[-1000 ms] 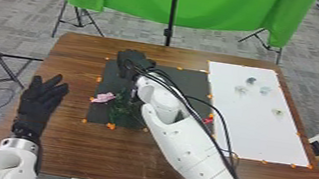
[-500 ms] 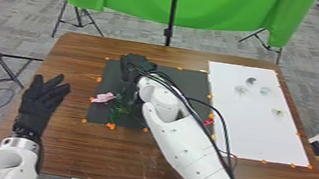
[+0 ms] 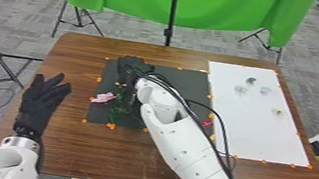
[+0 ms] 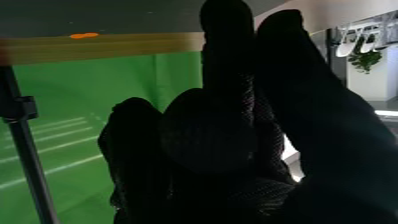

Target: Arrange flowers

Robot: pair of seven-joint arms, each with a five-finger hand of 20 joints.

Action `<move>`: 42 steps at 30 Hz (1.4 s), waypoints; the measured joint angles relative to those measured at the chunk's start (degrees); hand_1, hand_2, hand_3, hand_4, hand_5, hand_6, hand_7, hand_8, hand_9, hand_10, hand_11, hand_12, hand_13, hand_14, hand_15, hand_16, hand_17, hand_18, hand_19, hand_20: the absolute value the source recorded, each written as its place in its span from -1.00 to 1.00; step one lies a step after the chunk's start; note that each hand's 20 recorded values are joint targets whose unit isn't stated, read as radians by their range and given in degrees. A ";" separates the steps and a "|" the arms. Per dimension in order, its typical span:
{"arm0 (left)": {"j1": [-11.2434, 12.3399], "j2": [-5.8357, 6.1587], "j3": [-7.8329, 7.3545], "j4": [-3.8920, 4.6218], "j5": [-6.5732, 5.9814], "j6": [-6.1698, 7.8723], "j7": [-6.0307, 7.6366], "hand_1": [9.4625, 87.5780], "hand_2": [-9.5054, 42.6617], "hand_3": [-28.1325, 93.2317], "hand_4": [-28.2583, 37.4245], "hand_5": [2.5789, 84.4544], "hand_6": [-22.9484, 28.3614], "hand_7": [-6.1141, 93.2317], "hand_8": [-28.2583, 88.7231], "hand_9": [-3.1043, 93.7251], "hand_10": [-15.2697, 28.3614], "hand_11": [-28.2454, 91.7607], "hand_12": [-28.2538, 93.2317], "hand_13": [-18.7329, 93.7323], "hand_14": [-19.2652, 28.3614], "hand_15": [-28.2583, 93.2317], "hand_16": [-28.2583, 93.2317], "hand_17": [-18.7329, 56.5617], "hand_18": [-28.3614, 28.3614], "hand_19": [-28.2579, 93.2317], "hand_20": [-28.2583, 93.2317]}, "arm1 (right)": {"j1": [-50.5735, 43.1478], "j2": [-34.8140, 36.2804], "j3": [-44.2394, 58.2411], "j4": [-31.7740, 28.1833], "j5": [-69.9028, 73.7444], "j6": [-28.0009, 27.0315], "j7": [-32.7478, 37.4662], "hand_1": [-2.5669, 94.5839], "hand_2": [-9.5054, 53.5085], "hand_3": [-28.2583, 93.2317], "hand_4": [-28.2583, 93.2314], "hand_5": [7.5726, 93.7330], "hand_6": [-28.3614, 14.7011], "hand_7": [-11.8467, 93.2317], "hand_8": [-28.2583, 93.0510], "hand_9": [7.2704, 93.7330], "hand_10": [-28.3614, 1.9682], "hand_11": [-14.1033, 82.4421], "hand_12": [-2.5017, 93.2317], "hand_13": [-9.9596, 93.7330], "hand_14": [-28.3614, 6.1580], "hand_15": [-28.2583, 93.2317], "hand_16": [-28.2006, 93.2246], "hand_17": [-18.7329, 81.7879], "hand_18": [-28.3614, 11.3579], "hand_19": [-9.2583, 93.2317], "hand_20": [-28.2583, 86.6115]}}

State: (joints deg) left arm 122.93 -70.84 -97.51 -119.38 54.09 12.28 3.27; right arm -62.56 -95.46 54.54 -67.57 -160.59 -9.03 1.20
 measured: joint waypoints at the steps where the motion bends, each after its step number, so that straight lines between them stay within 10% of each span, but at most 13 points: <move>1: 0.03 0.00 -0.03 0.00 0.00 -0.04 0.00 -0.85 0.02 0.39 -1.00 -0.03 0.11 -0.80 -0.62 -0.02 0.30 -0.25 -0.35 -0.07 0.42 -0.38 -0.48 -0.35 0.40 -0.51 -0.20 | 0.00 0.30 -0.40 -0.41 0.49 -0.09 0.28 0.17 -1.00 0.40 -0.81 0.47 0.28 -0.47 -0.46 0.84 0.14 -0.39 -0.37 0.96 0.53 0.44 0.03 0.71 -0.11 1.00 0.52; 11: 1.37 -0.40 -0.82 -0.51 0.02 -0.08 -0.38 -0.84 0.02 0.38 -1.00 -0.02 0.12 -0.80 -0.62 0.00 0.33 -0.26 -0.34 -0.06 0.45 -0.38 -0.48 -0.36 0.41 -0.50 -0.21 | 1.40 13.27 -7.84 -19.06 20.91 -1.30 9.18 0.09 -1.00 0.46 -0.82 0.42 0.29 -0.47 -0.46 0.71 -0.01 -0.30 -0.47 0.87 0.44 0.45 0.03 0.60 -0.20 1.00 0.49; 22: 2.50 -0.92 -1.69 -0.96 0.03 -0.14 -0.55 -0.83 0.02 0.38 -1.00 -0.01 0.14 -0.80 -0.62 0.02 0.35 -0.26 -0.33 -0.05 0.47 -0.37 -0.47 -0.36 0.42 -0.48 -0.21 | -6.43 34.21 17.07 -41.50 28.12 -8.44 20.43 -0.33 -1.00 0.46 -0.72 0.10 0.09 -0.63 -0.63 0.30 -0.42 -0.45 -0.50 0.66 0.05 0.50 0.01 0.47 -0.33 1.00 0.47; 27: 2.97 -1.27 -1.71 -1.06 0.10 -0.14 -0.61 -0.82 0.02 0.37 -1.00 -0.01 0.13 -0.80 -0.62 0.02 0.35 -0.26 -0.33 -0.05 0.47 -0.37 -0.47 -0.36 0.42 -0.48 -0.21 | -12.29 42.07 28.05 -38.74 27.93 -20.07 26.74 -0.32 -1.00 0.45 -0.72 0.07 0.11 -0.63 -0.62 0.27 -0.42 -0.45 -0.49 0.65 0.04 0.51 0.00 0.47 -0.34 1.00 0.46; 42: 2.51 -1.42 -1.65 -1.08 0.58 -0.42 -0.88 -0.82 -0.06 0.40 -1.00 -0.01 0.12 -0.80 -0.61 0.02 0.35 -0.26 -0.33 -0.05 0.47 -0.37 -0.47 -0.36 0.42 -0.48 -0.22 | -20.47 41.67 30.64 -26.32 20.64 -16.42 26.55 -0.10 -1.00 0.49 -0.77 0.21 0.28 -0.52 -0.66 0.44 -0.22 -0.37 -0.50 0.74 0.26 0.55 -0.01 0.54 -0.25 1.00 0.49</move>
State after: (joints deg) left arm 125.44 -72.26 -99.16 -120.45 54.67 11.86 2.39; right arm -83.03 -53.79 85.18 -93.89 -139.95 -25.45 27.75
